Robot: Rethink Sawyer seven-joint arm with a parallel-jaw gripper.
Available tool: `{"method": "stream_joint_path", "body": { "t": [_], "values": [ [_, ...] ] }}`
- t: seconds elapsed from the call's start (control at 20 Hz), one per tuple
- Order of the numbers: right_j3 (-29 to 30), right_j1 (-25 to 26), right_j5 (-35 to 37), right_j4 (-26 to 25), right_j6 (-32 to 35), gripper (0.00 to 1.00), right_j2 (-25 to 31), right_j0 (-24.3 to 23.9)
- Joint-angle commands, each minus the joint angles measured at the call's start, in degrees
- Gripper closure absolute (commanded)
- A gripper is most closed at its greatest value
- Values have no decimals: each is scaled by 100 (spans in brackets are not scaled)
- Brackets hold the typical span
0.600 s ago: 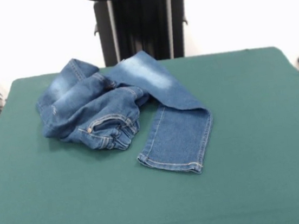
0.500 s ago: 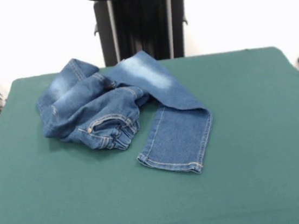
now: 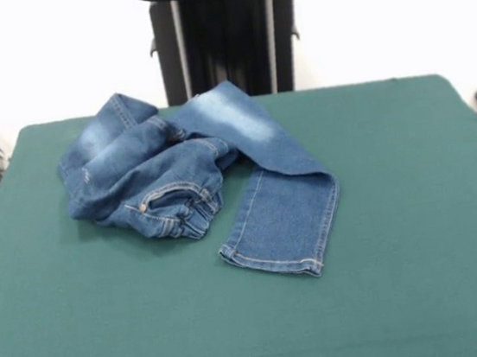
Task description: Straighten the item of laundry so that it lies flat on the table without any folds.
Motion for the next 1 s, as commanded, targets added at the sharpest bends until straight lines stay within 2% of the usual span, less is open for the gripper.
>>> {"method": "stream_joint_path", "body": {
  "t": [0.05,1.0],
  "values": [
    [585,142,418,63,-1926,0,239,154],
    [1808,-76,-774,275,-1820,0,-282,456]
  ]
}}
